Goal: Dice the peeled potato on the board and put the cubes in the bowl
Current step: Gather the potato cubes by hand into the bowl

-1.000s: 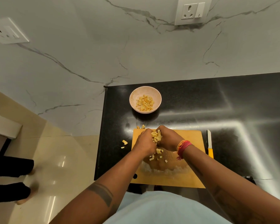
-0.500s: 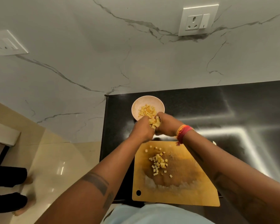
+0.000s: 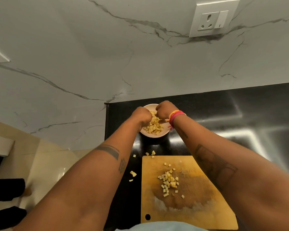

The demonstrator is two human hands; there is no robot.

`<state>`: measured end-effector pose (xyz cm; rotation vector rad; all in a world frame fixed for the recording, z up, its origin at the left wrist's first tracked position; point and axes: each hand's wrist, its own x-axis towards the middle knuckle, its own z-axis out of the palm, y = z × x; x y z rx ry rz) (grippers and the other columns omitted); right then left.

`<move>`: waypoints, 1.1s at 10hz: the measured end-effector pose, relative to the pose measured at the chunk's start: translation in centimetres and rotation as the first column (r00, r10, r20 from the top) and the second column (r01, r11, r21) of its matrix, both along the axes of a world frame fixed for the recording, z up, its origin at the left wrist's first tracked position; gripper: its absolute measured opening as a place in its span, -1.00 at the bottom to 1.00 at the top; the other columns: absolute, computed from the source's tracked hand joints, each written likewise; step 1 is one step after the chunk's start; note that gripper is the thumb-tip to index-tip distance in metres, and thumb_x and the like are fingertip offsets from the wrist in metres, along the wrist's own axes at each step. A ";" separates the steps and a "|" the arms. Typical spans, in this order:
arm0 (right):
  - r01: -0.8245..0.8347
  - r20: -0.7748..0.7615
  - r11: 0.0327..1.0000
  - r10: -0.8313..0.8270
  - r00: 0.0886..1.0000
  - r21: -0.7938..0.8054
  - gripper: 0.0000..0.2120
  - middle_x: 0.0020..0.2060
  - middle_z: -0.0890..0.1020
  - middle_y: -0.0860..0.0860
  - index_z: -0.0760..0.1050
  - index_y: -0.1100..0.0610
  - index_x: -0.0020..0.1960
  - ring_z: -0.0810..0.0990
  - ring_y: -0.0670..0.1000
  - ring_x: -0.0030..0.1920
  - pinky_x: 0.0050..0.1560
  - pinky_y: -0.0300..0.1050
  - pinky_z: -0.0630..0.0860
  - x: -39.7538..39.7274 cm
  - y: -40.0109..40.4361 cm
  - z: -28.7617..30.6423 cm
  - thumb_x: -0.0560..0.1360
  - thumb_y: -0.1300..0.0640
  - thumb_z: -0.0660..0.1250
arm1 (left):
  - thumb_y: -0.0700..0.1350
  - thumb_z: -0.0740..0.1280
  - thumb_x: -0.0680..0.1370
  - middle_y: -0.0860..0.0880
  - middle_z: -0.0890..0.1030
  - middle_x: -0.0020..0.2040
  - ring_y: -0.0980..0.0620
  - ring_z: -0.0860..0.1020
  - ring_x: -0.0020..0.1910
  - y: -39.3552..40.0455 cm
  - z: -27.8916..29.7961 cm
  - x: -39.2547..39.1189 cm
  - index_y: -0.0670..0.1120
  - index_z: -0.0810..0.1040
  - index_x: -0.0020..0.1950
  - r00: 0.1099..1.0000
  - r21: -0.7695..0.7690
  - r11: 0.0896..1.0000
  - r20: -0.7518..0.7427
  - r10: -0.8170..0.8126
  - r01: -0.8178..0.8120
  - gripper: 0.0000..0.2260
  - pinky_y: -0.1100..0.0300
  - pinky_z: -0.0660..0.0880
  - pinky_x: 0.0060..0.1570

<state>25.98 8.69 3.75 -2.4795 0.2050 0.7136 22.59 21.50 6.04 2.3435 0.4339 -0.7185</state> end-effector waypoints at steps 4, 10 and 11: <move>0.370 -0.064 0.860 -0.372 0.926 0.351 -0.68 0.14 0.64 0.17 0.55 0.23 0.31 0.65 0.14 0.06 0.11 0.05 0.65 -3.8 -1.5 -0.4 0.57 0.20 0.36 | -0.22 0.47 0.52 -0.03 0.66 0.07 -0.04 0.64 0.08 -1.0 -1.9 -3.6 0.13 0.65 -0.20 0.965 -0.151 0.978 0.195 0.175 -0.146 -0.77 -0.02 0.65 0.10; -0.072 0.047 0.997 0.072 0.996 0.014 -0.78 -0.01 0.70 0.11 0.68 0.18 0.10 0.68 0.13 0.00 -0.01 -0.01 0.64 -15.6 -3.1 -2.8 0.55 0.21 0.29 | -0.20 0.34 0.60 -0.01 0.66 0.15 0.01 0.60 0.09 -3.1 -3.5 -15.3 0.02 0.68 0.18 0.990 0.001 1.000 0.143 -0.013 0.013 -0.77 0.12 0.56 0.02; -0.220 0.112 0.967 0.234 0.966 -0.127 -0.78 0.02 0.69 0.12 0.69 0.17 0.08 0.65 0.12 0.02 0.08 0.01 0.62 -18.7 -3.5 -4.3 0.55 0.25 0.29 | -0.22 0.33 0.59 -0.03 0.66 0.18 -0.01 0.61 0.11 -3.0 -4.9 -17.9 0.00 0.67 0.22 0.990 0.090 0.992 0.103 -0.095 0.085 -0.74 0.12 0.57 0.03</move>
